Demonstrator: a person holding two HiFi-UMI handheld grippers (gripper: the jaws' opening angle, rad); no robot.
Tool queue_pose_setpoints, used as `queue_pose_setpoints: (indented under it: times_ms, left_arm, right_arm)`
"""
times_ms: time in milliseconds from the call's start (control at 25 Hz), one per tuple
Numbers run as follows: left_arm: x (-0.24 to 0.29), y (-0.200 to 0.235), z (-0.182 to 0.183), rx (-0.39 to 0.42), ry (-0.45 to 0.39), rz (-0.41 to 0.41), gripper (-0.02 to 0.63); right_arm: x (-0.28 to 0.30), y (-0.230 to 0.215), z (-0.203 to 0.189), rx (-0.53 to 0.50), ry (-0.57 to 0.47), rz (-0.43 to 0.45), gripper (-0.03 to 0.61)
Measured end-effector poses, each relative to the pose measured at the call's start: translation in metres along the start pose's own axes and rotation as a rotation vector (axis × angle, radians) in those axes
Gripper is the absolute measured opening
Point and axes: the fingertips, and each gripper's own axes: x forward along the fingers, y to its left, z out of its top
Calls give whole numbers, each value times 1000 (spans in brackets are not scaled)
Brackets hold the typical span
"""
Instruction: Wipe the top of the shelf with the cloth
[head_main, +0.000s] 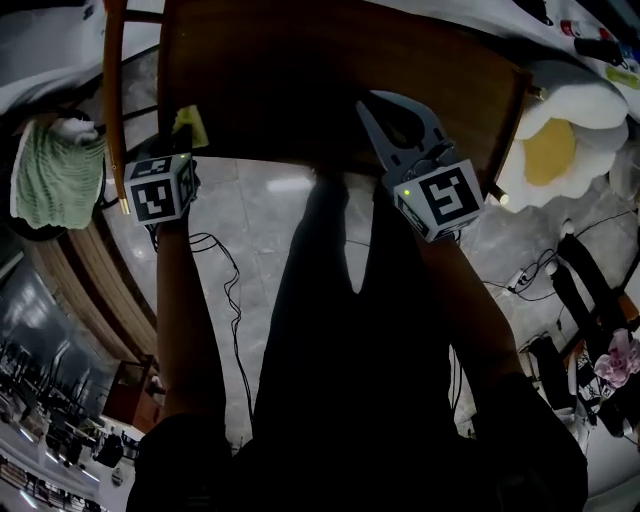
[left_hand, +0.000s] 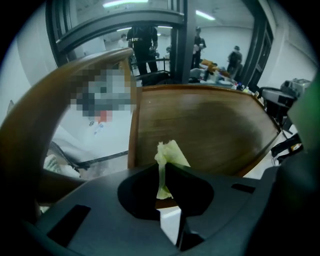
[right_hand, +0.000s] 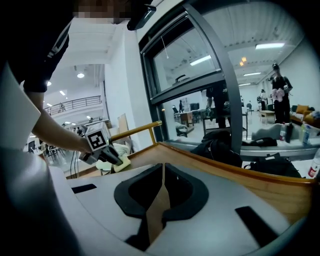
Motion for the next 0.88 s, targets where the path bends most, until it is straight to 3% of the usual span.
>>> queue_pose_setpoints:
  times_ms: [200, 280, 400, 600, 720, 880]
  left_arm:
    - [-16, -38, 16, -44, -115, -168, 34]
    - [-28, -67, 38, -38, -191, -244, 34]
    - [-49, -112, 94, 34, -338, -322, 34]
    - [-134, -173, 156, 53, -535, -458, 34]
    - [-191, -188, 207, 127, -660, -506, 34]
    - [-260, -214, 216, 180, -763, -566, 34]
  right_arm:
    - [-36, -5, 33, -23, 3, -22, 26]
    - [-50, -10, 57, -45, -8, -24, 26]
    - [-64, -25, 100, -102, -44, -12, 26]
    - [-109, -15, 158, -74, -56, 79, 26]
    - [-132, -17, 221, -71, -165, 86, 26]
    - [-176, 3, 260, -151, -231, 70, 26]
